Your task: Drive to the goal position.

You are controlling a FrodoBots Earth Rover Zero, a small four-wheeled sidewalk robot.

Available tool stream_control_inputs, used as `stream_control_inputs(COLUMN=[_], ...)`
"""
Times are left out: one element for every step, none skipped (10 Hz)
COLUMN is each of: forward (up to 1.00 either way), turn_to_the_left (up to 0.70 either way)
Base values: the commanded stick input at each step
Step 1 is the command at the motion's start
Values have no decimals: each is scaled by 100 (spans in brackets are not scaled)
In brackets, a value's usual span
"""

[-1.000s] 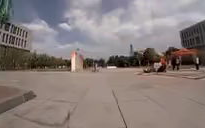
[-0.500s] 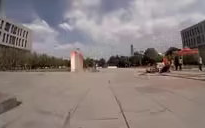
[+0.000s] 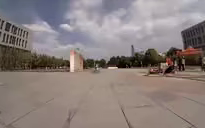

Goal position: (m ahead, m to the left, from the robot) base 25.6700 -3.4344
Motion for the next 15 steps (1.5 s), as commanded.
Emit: stream_control_inputs(forward=[100, 100, 100, 100, 100, 100, 100, 100, 100, 100, 100, 100, 100, 100, 100], turn_to_the_left=[2, 2, 2, 2, 2, 2, 2, 2, 2, 2, 2, 2, 2, 2, 2])
